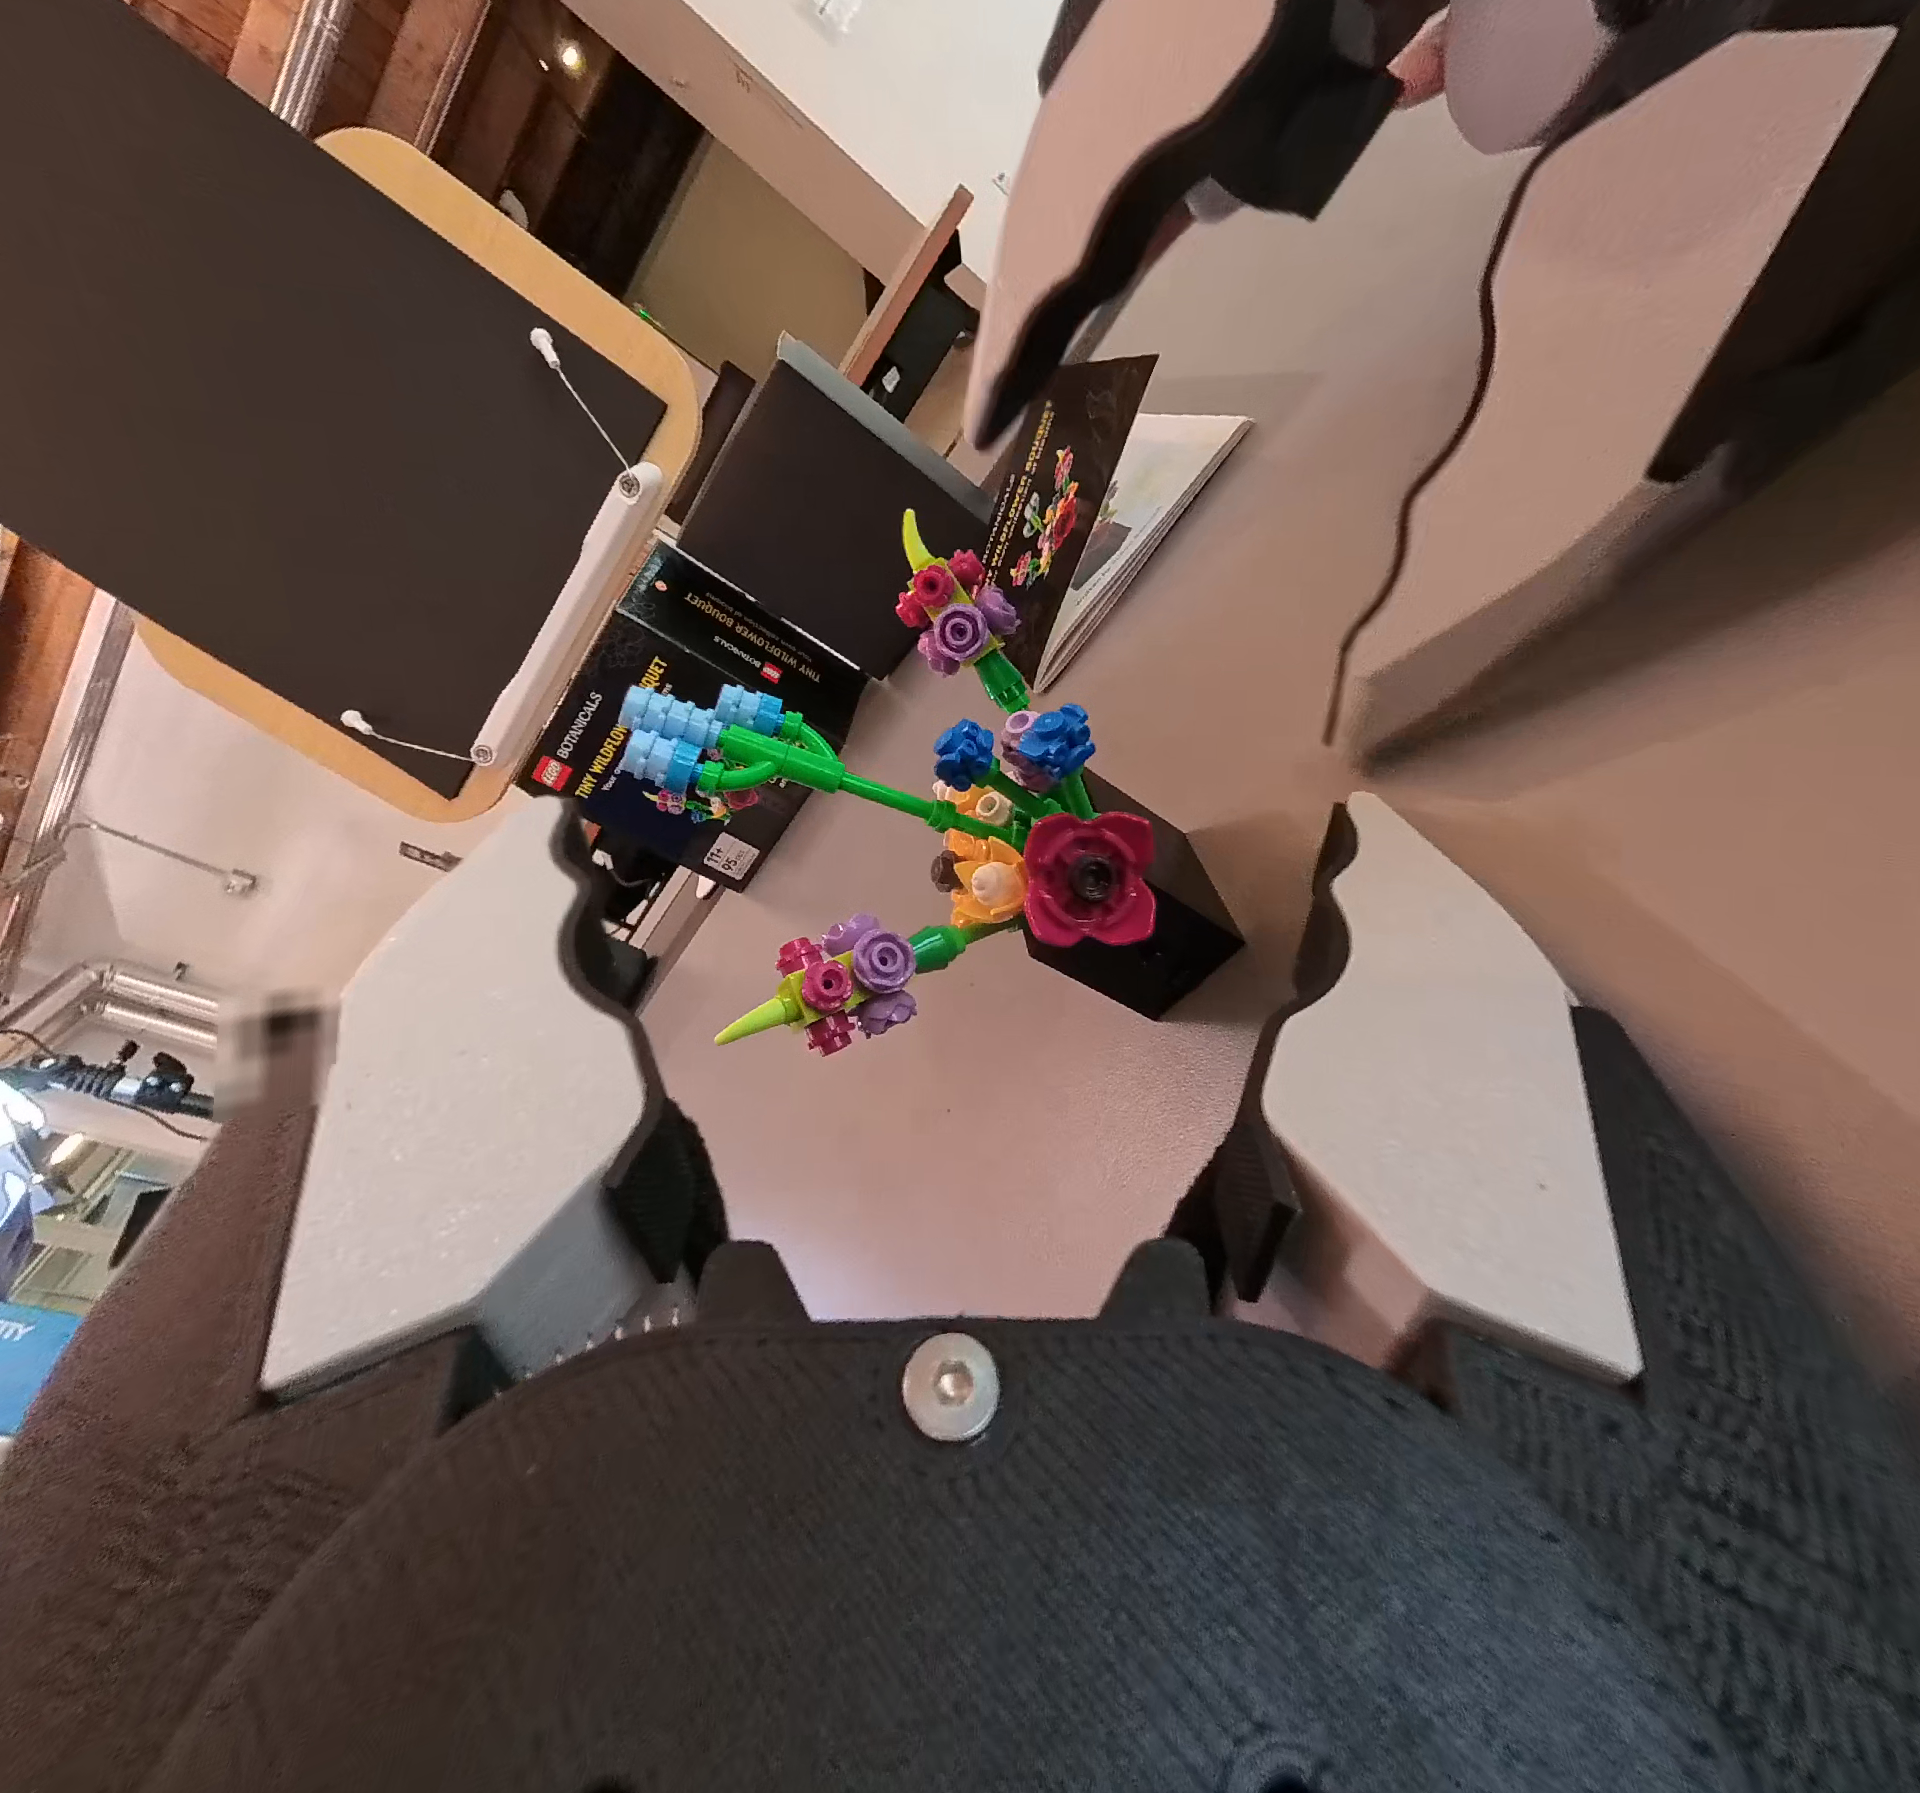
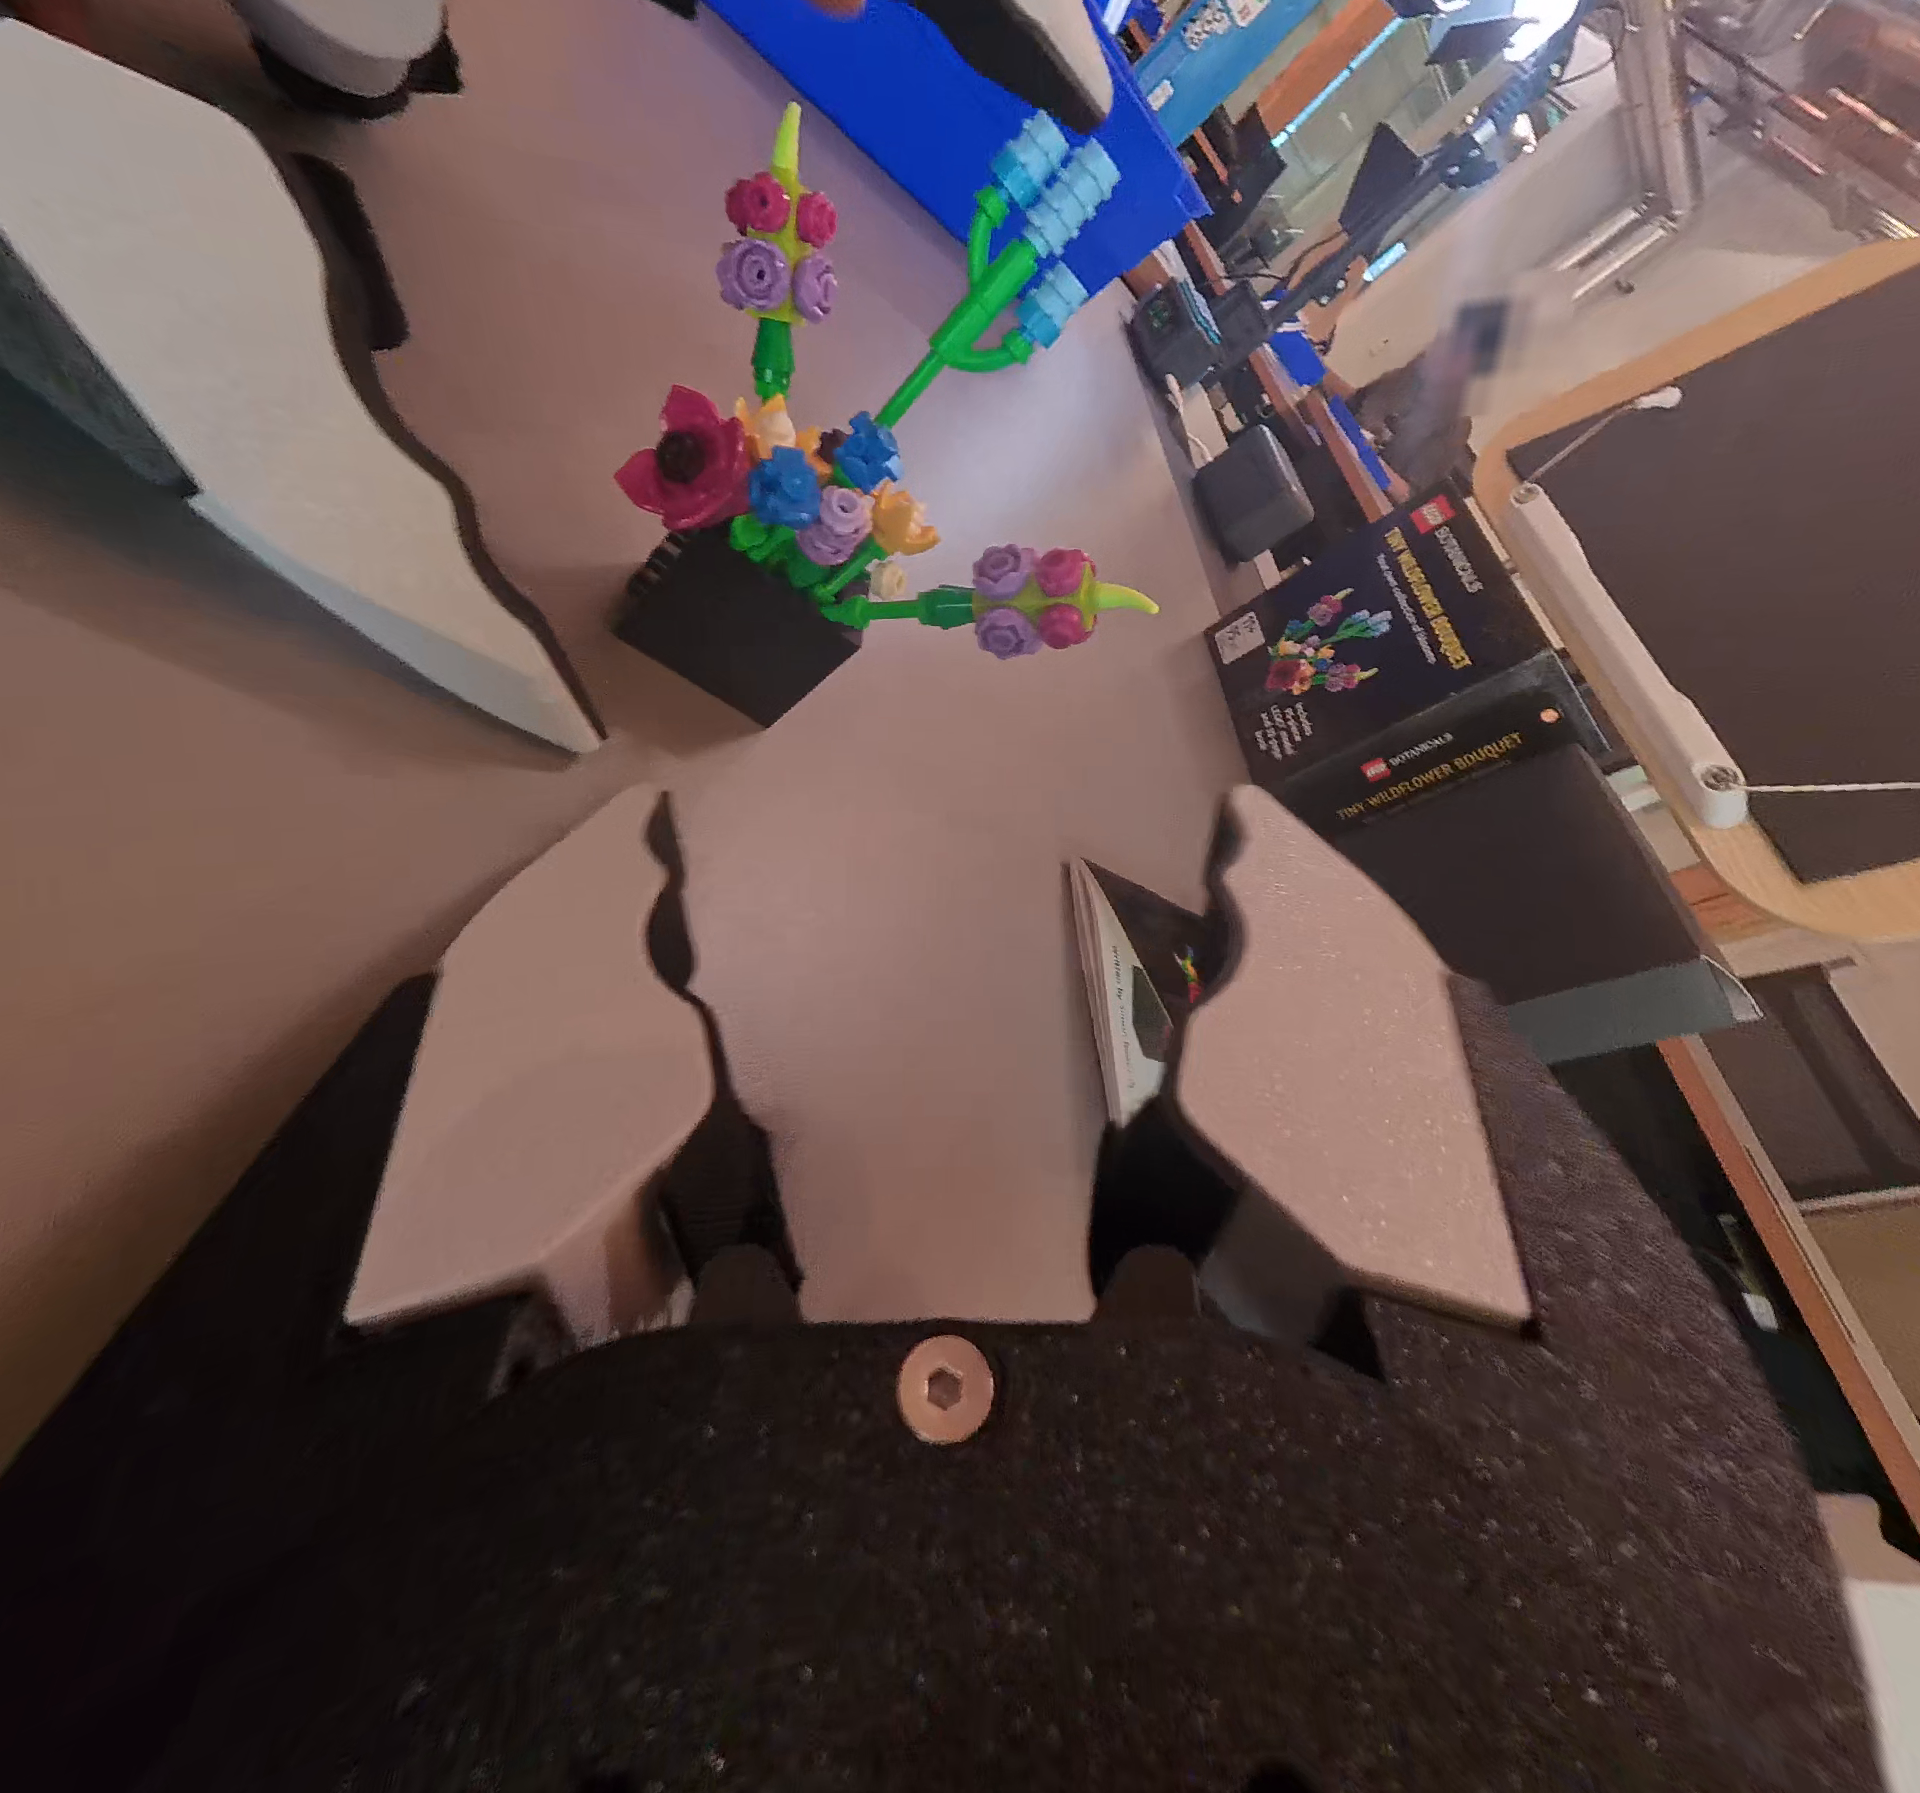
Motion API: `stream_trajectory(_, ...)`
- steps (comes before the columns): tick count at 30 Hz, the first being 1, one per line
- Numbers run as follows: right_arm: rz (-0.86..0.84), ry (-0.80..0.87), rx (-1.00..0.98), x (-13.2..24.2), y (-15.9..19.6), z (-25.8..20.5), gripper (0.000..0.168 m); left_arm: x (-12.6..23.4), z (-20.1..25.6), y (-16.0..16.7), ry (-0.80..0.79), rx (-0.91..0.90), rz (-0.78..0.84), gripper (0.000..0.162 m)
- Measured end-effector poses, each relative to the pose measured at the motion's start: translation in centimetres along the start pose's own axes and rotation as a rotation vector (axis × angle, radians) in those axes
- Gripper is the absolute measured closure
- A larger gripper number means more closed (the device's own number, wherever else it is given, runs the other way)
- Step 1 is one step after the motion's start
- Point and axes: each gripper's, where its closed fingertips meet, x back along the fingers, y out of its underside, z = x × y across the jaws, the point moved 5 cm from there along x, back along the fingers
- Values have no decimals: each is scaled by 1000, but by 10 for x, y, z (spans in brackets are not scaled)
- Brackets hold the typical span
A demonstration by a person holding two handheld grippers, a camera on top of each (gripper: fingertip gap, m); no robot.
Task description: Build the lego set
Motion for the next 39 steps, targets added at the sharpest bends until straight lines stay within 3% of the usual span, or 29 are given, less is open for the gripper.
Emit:
stream_trajectory(1,6,-22,7,1,-1,-2,87,0,1,0,7,-1,0,40)
stream_trajectory(2,6,-24,10,1,-1,-3,89,1,1,-1,12,-4,4,41)
stream_trajectory(7,34,60,-58,3,-3,8,38,4,0,-4,18,13,24,22)
stream_trajectory(12,111,122,-192,17,-7,20,31,26,-9,-12,65,63,53,18)
stream_trajectory(18,145,229,-314,39,-11,32,26,53,-71,-18,129,263,81,18)
stream_trajectory(20,139,276,-364,48,-12,35,26,62,-90,-8,185,339,73,18)
stream_trajectory(24,108,391,-529,74,-31,35,29,73,-101,23,448,497,35,25)
stream_trajectory(25,79,454,-543,81,-42,35,38,76,-105,29,493,539,53,43)
stream_trajectory(26,36,503,-534,88,-55,33,60,78,-109,34,521,563,91,81)
stream_trajectory(27,-29,534,-519,94,-69,29,100,79,-114,38,539,564,137,140)
stream_trajectory(28,-109,545,-522,97,-83,23,164,80,-118,42,550,576,160,162)
stream_trajectory(30,-185,521,-622,88,-117,12,168,74,-127,52,532,588,95,162)
stream_trajectory(33,-83,370,-670,47,-183,-8,168,67,-147,66,435,531,10,162)
stream_trajectory(39,4,248,-468,-50,-303,-61,168,55,-183,110,100,258,-267,162)
